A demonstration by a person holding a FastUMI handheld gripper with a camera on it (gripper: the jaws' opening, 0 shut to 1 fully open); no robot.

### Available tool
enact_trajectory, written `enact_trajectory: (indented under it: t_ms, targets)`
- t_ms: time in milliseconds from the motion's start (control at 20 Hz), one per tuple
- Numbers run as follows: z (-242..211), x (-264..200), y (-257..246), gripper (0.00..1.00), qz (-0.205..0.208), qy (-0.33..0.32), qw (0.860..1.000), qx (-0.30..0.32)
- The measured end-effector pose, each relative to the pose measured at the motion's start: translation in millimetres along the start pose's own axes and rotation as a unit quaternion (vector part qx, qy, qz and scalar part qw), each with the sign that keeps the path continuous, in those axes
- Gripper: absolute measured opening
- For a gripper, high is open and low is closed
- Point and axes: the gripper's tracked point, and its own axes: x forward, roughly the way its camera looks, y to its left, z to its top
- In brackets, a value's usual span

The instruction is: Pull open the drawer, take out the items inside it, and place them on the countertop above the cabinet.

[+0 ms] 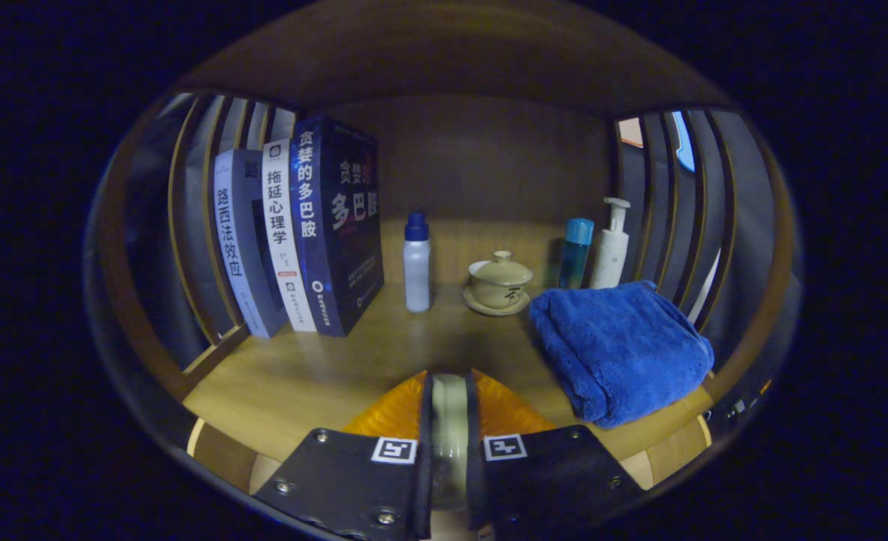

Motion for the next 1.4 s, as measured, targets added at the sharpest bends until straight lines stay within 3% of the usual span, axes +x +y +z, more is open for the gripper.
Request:
enact_trajectory:
  t_ms: [450,800,850,1100,1400]
  targets:
    - [11.5,21.6,-2.9,0.18,-0.021,-0.038,0.999,-0.011]
    - [14.3,15.1,2.9,0.22,-0.001,-0.058,0.998,-0.014]
    - [13.6,14.4,5.2,0.25,0.007,-0.059,0.998,-0.007]
    - [38.6,-21.6,3.2,1.00,0.015,-0.109,0.994,0.005]
    - [56.6,-105.7,-5.5,1.00,0.040,-0.161,0.986,0.015]
